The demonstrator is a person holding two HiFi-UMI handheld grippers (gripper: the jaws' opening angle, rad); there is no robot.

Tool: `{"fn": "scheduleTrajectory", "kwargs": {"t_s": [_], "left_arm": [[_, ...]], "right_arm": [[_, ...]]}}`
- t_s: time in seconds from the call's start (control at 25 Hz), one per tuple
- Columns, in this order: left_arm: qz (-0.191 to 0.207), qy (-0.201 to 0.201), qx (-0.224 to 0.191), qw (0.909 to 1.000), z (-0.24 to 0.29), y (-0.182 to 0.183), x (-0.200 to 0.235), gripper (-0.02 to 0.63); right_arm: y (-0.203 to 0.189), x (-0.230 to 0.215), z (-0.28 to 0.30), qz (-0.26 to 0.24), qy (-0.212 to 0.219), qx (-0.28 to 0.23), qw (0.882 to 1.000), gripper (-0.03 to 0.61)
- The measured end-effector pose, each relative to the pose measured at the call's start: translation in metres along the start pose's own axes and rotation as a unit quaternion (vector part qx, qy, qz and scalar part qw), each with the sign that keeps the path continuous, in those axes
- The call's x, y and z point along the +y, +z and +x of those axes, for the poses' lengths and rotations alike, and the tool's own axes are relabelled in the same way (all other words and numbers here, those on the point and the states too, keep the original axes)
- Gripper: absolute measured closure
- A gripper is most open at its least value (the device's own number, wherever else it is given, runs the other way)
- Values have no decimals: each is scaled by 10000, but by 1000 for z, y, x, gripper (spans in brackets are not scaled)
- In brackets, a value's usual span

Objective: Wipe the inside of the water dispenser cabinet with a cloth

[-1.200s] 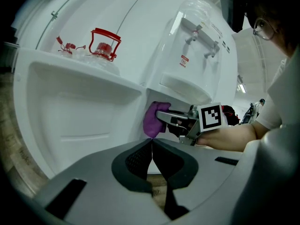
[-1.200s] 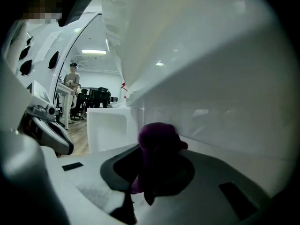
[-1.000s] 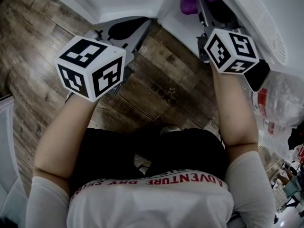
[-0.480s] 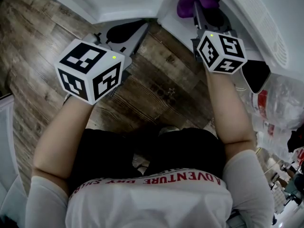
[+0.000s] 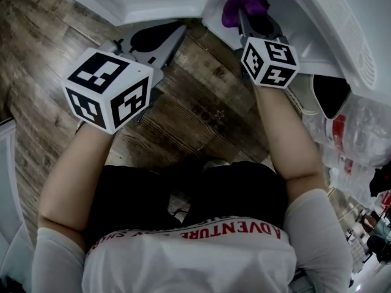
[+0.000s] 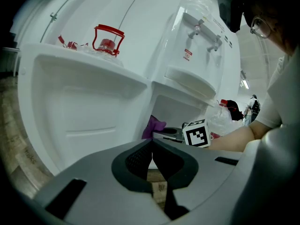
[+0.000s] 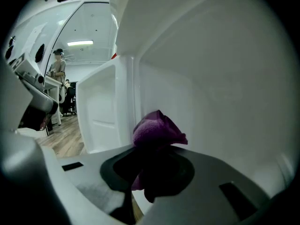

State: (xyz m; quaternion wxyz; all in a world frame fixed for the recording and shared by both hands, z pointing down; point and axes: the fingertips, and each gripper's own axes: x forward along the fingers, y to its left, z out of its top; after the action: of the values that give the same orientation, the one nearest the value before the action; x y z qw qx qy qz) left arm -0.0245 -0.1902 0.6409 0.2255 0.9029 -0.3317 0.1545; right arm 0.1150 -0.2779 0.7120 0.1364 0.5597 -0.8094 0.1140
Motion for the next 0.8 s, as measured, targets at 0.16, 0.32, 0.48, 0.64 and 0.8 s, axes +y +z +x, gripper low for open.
{"fn": "scheduleTrajectory", "kwargs": {"t_s": [0.16,0.32,0.48,0.64,0.8], "left_arm": [[-27,18,30,10000,1,-1,2,586],[-58,38,27,10000,2,-1,2,586],[-30,41,50,10000,2,-2,1,586],[-27,75,70,9999,0,-3,3,586],[-13,91,69,9999,0,-3,2,586]], "right_arm": [[-19,-5,8,69,-73,215,9997,515],[-38,-7,16,176,-133,453,9987,515],[-62,-9,24,396,-193,776,9960,515],[-81,-6,31,469,-205,1105,9926,515],[-90,-4,38,451,-213,1300,9903,516]]}}
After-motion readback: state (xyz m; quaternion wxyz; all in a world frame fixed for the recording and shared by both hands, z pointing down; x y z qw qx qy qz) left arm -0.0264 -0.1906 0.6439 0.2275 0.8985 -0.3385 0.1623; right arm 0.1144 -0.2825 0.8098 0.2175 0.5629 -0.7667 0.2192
